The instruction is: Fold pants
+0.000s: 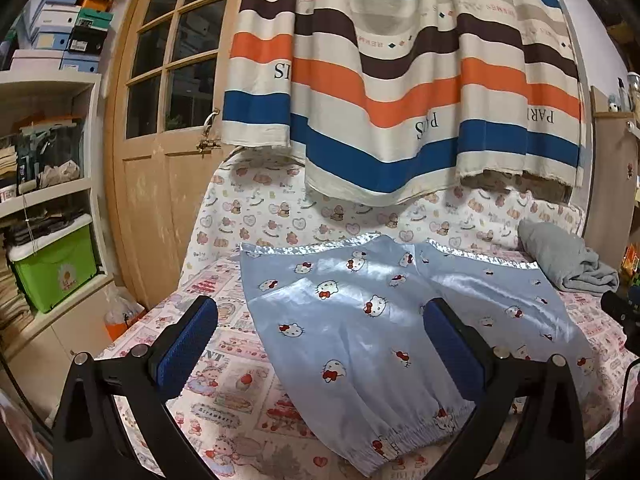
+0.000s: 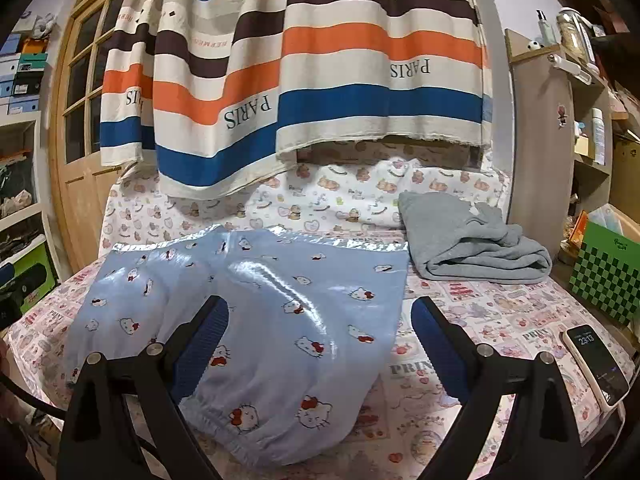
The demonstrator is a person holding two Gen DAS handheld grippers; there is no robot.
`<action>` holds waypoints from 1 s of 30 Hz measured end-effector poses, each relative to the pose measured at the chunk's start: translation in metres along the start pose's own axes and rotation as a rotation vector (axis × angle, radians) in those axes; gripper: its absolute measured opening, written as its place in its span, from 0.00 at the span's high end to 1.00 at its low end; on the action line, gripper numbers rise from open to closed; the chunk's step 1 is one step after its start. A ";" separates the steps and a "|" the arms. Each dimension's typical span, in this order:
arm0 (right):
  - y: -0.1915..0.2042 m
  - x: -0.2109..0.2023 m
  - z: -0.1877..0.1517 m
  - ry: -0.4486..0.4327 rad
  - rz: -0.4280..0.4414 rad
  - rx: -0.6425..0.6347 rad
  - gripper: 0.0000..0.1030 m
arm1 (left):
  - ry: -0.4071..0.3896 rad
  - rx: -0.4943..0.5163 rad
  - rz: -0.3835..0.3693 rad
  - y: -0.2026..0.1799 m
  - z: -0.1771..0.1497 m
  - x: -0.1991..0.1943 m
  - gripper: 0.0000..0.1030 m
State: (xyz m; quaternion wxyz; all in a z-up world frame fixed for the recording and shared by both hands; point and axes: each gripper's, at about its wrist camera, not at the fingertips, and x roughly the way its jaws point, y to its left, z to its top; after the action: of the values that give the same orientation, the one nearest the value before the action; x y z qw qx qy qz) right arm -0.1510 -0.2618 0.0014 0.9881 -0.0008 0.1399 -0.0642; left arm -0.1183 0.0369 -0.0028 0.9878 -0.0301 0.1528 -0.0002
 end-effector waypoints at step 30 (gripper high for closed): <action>0.211 0.014 -0.061 0.233 0.670 -0.553 0.60 | 0.034 -0.161 0.255 0.121 -0.041 -0.025 0.01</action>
State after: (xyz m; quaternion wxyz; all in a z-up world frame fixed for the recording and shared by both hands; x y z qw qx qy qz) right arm -0.1280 -0.0537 -0.0655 0.8946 -0.2125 0.2546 0.2995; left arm -0.1556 0.1559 -0.0419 0.9715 -0.0894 0.1718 0.1368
